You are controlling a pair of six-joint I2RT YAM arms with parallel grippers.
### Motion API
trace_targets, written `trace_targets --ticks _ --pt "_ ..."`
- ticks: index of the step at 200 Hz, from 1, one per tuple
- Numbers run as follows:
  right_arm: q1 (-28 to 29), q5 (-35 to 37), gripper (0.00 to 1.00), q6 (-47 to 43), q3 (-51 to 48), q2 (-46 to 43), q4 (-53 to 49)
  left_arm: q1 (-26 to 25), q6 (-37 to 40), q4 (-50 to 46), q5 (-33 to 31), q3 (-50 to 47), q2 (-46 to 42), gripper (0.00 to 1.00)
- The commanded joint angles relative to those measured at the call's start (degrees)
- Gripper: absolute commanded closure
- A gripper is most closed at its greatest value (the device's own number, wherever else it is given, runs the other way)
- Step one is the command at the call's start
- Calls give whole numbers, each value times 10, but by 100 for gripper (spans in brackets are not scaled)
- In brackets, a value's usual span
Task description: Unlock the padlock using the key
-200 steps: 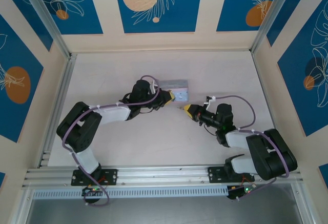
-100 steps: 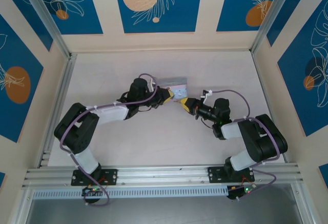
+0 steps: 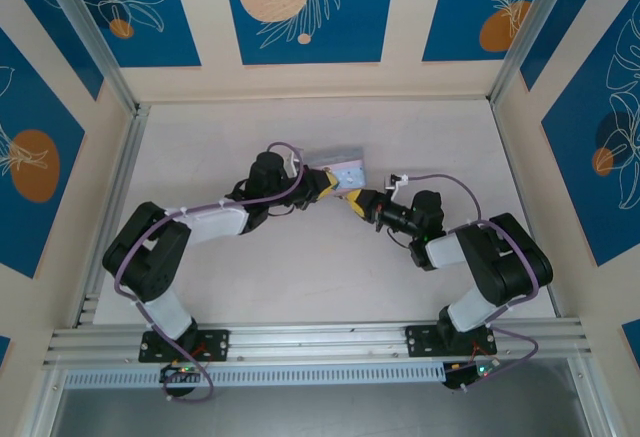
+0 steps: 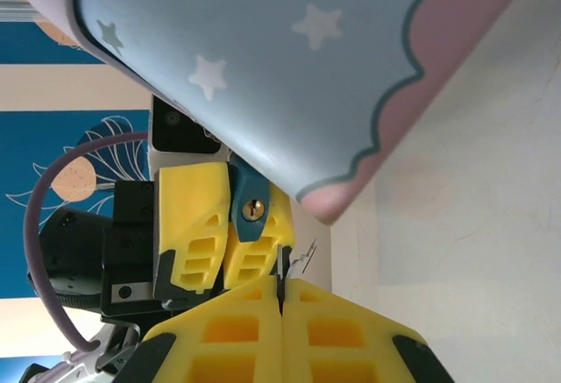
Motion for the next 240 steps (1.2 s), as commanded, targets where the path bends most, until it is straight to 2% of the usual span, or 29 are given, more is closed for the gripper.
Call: trace_targets --ticks 1,117,240 --pt "4 16 100 5 13 9 21 8 2 63 13 -4 -26 100" --pt "11 32 100 33 31 51 57 8 3 63 13 -8 -27 100" --pt "9 30 100 32 17 38 50 8 8 59 9 -10 -22 100"
